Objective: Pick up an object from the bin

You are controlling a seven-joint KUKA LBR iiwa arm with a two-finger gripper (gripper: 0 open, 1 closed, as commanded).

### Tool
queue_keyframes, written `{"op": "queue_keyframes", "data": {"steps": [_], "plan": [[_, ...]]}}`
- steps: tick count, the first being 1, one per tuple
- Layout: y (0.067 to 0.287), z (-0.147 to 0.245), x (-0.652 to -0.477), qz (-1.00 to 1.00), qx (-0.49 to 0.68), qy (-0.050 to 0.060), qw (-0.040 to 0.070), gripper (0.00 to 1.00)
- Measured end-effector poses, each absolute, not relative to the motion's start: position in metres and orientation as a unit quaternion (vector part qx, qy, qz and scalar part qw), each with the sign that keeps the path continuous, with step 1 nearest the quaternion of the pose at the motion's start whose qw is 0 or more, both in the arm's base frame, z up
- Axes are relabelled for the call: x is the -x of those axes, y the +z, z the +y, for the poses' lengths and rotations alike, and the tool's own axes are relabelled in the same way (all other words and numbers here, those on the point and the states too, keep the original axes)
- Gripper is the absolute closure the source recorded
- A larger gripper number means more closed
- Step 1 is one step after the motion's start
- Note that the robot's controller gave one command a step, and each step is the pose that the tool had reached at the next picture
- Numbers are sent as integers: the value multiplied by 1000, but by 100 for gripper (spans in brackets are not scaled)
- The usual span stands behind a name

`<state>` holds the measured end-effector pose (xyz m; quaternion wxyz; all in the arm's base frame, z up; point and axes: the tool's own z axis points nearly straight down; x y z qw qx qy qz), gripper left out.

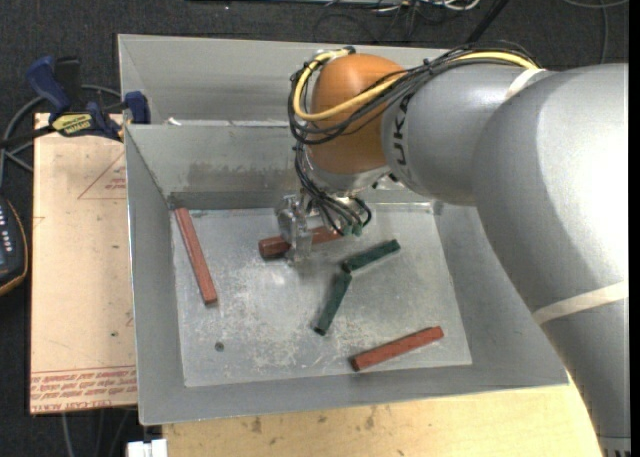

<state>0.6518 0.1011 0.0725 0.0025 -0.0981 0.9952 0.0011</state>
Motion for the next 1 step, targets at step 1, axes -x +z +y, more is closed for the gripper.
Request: {"op": "queue_keyframes", "data": {"steps": [1], "plan": [[263,101,-635,989,150,0,7,100]]}}
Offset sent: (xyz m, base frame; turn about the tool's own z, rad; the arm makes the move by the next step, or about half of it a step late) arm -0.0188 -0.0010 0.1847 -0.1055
